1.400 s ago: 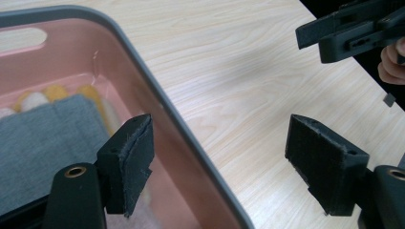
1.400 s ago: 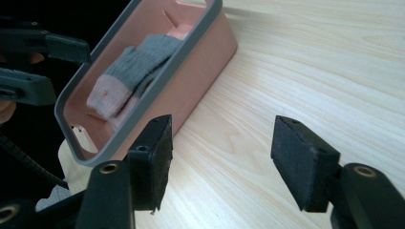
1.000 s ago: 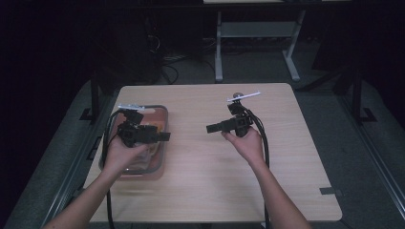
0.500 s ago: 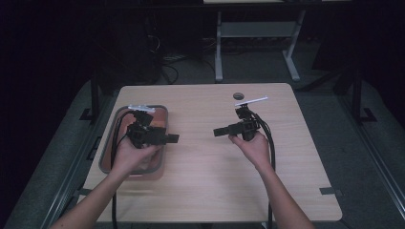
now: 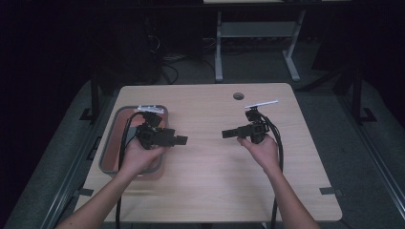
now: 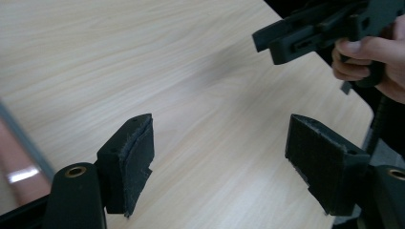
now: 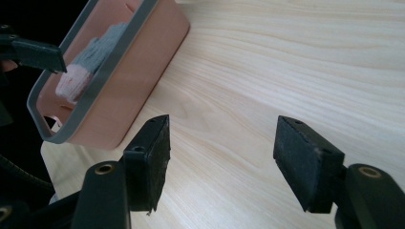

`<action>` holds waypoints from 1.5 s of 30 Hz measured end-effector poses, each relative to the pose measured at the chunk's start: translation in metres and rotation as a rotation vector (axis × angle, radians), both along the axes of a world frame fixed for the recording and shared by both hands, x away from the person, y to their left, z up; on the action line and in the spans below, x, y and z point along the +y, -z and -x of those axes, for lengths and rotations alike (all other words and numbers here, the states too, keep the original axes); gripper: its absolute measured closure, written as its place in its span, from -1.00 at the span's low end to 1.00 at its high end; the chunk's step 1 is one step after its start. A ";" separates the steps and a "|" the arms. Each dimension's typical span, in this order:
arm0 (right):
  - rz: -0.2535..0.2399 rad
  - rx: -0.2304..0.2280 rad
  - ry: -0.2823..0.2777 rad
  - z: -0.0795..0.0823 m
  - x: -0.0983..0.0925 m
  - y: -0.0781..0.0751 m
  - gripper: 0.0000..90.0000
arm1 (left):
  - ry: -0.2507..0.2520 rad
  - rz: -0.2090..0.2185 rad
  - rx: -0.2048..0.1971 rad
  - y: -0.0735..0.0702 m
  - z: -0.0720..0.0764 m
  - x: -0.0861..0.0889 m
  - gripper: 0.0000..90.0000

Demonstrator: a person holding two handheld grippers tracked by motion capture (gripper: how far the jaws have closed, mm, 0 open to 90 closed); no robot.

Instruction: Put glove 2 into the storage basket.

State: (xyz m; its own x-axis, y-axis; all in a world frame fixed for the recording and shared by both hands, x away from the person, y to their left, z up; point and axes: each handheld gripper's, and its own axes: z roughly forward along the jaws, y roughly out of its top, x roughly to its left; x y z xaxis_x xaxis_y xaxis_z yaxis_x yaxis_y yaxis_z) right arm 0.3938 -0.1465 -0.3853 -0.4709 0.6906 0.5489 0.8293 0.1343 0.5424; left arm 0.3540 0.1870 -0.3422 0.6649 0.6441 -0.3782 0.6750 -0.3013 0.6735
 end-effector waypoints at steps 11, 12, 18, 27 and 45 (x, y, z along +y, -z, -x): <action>-0.006 0.006 0.026 0.008 -0.023 0.007 -0.20 | 0.035 -0.004 0.002 0.008 0.003 -0.017 -0.44; -0.008 0.006 0.026 0.009 -0.025 0.007 -0.21 | 0.038 0.000 0.004 0.008 0.004 -0.019 -0.44; -0.014 0.015 0.053 0.014 -0.039 0.012 -0.22 | 0.058 -0.002 0.005 0.012 0.005 -0.029 -0.44; -0.019 0.024 0.067 0.022 -0.053 0.019 -0.23 | 0.080 -0.006 0.005 0.018 0.009 -0.044 -0.44; -0.033 0.049 0.090 0.041 -0.080 0.038 -0.25 | 0.123 0.010 0.023 0.036 0.024 -0.067 -0.44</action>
